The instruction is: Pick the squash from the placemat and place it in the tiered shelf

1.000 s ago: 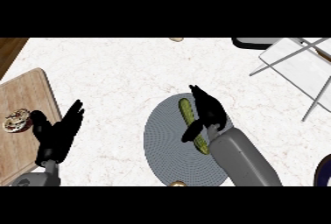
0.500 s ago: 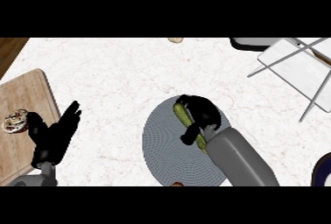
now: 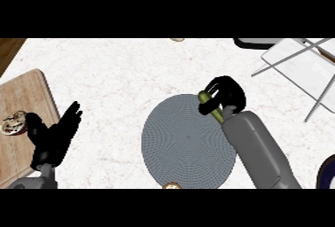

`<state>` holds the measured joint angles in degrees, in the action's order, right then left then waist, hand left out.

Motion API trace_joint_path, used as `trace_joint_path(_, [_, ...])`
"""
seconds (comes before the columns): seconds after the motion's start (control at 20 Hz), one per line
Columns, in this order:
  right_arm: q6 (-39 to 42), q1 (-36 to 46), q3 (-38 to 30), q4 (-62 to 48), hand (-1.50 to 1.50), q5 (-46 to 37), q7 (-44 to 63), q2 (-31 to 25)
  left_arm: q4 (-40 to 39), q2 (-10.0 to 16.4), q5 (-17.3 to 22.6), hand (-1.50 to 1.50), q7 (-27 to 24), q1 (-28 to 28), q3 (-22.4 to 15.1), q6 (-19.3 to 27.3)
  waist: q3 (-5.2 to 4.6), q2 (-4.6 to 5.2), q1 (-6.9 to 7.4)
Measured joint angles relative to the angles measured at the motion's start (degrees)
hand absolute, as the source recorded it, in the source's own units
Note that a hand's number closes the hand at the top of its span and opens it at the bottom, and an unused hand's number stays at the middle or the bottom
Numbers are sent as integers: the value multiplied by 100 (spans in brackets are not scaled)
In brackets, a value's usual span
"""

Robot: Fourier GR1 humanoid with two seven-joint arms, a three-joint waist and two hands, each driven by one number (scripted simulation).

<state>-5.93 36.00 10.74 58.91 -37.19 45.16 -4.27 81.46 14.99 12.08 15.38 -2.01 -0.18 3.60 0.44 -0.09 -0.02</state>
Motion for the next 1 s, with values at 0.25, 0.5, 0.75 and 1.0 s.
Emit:
trace_joint_path(0.25, [-744,786,-316,-12,150,-661,1023,-94,-17,-42,-17,0,41,-39,-1,19,-2,-18,22])
trace_joint_path(0.5, [-862,1551,-245,244,150,-1607,1614,-184,-56,-31,-12,0,1,-10,62,-1,-3,-54,1])
trace_joint_path(0.75, [-589,2230,-305,629,150,-2466,2084,-328,-66,-49,-32,0,-13,22,67,-11,-8,-84,-63])
trace_joint_path(1.0, [-166,2852,-637,862,150,-2925,2319,-555,-42,-15,-32,0,-60,70,110,-63,-8,-87,-69])
